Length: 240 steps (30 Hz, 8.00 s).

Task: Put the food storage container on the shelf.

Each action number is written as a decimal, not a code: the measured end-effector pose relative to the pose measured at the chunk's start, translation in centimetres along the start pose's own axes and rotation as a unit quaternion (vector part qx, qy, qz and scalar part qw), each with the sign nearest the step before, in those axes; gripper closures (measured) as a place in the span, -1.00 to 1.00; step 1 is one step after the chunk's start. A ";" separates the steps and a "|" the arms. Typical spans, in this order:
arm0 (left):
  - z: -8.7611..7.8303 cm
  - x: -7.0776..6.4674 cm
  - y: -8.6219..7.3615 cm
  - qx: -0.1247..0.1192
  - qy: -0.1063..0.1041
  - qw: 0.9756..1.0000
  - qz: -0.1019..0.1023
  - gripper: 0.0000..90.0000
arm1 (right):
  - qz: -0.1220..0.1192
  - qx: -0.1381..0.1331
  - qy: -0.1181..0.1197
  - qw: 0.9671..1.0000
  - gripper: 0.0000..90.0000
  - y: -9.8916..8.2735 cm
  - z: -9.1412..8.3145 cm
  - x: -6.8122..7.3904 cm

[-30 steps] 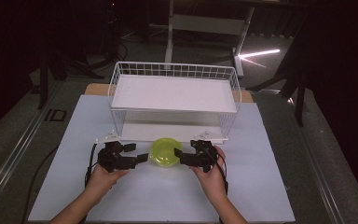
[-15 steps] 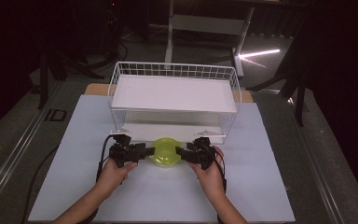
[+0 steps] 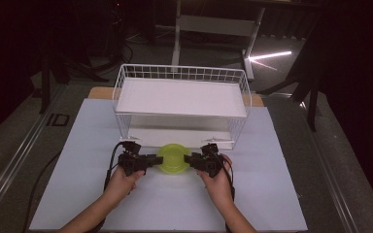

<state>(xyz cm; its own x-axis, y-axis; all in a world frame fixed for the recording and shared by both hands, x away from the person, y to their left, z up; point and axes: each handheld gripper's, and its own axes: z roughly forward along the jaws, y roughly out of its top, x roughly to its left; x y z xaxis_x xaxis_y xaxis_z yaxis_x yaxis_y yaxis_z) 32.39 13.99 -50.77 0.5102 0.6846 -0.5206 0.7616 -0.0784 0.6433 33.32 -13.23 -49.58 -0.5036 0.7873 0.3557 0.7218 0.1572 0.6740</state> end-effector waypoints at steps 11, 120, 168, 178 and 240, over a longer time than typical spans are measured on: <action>-0.5 -1.7 -0.8 0.003 0.006 1.000 0.009 0.65 | 0.000 -0.003 -0.008 1.000 0.67 -0.4 -1.0 0.7; -1.0 0.2 1.9 -0.151 0.034 0.985 0.075 -0.52 | -0.095 -0.074 -0.065 0.991 0.48 0.8 0.7 3.3; -2.5 -0.4 -2.3 -0.187 0.055 0.967 0.163 -0.98 | -0.027 -0.049 -0.086 0.995 0.95 4.1 6.4 1.7; -2.7 -0.7 -2.2 -0.188 0.030 0.966 0.172 -0.98 | -0.050 -0.049 -0.072 0.995 0.75 2.6 3.8 2.4; -9.9 -0.9 -6.5 -0.140 -0.021 0.974 0.178 -0.98 | -0.154 -0.100 0.027 0.983 -0.64 -4.7 -8.9 1.1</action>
<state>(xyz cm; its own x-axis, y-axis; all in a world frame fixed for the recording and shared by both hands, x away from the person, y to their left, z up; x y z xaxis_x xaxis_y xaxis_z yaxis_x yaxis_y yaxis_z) 23.02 21.06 -48.97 0.7426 0.6193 -0.2549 0.3975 -0.1013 0.9120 25.09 -18.40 -46.58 -0.7120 0.6872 0.1440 0.4254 0.2590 0.8672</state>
